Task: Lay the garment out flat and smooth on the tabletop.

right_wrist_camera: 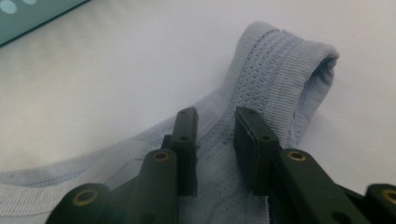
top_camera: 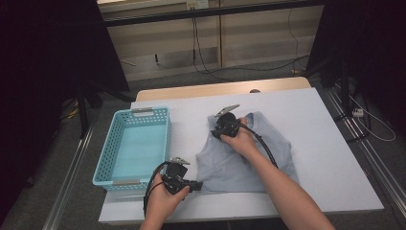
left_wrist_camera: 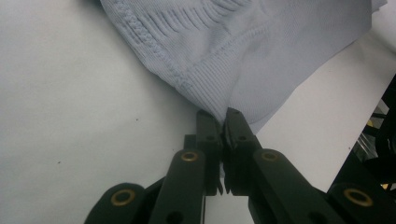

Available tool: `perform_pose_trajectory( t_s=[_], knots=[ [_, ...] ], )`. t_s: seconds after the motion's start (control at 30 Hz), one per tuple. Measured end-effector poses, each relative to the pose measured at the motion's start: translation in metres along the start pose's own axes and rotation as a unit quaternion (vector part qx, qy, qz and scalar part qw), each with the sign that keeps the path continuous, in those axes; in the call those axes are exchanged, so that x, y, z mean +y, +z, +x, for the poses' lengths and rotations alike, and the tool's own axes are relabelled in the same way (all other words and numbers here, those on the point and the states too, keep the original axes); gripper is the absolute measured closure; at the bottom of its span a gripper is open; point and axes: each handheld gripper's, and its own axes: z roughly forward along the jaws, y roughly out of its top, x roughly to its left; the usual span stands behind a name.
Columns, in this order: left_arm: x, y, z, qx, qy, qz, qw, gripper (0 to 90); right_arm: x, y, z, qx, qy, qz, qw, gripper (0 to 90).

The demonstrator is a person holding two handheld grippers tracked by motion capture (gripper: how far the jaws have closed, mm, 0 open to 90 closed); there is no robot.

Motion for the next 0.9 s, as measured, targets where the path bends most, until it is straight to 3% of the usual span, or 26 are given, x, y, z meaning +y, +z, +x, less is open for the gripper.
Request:
perform_pose_trajectory(
  t_s=[0.1,0.2,0.3,0.4,0.5,0.7,0.9],
  knots=[
    [0.0,0.0,0.0,-0.002,-0.001,-0.002,1.0,86.7,0.003,-0.01,-0.002,0.005,0.014,-0.012,0.9998,55.5],
    [0.001,0.0,0.001,0.0,-0.001,0.002,1.0,85.4,0.006,-0.023,-0.002,-0.011,-0.003,-0.012,0.9999,46.2],
    [0.001,-0.001,0.0,0.002,-0.009,-0.005,0.9999,81.1,0.005,-0.038,-0.003,-0.006,-0.006,-0.006,0.9999,40.2],
    [0.003,-0.005,-0.001,0.006,-0.012,-0.012,0.9998,69.7,0.001,-0.054,-0.004,-0.012,-0.012,-0.016,0.9997,37.3],
    [0.005,-0.007,-0.003,0.005,-0.014,-0.019,0.9997,62.1,-0.006,-0.07,-0.009,-0.016,-0.002,-0.022,0.9996,31.9],
    [0.014,-0.013,-0.009,0.014,-0.004,-0.05,0.9986,36.8,-0.028,-0.104,-0.023,-0.036,0.019,-0.04,0.9984,24.3],
    [0.03,-0.022,-0.006,0.032,0.004,-0.076,0.9966,24.3,-0.055,-0.138,-0.037,-0.051,0.05,-0.062,0.9955,21.5]
  ],
)
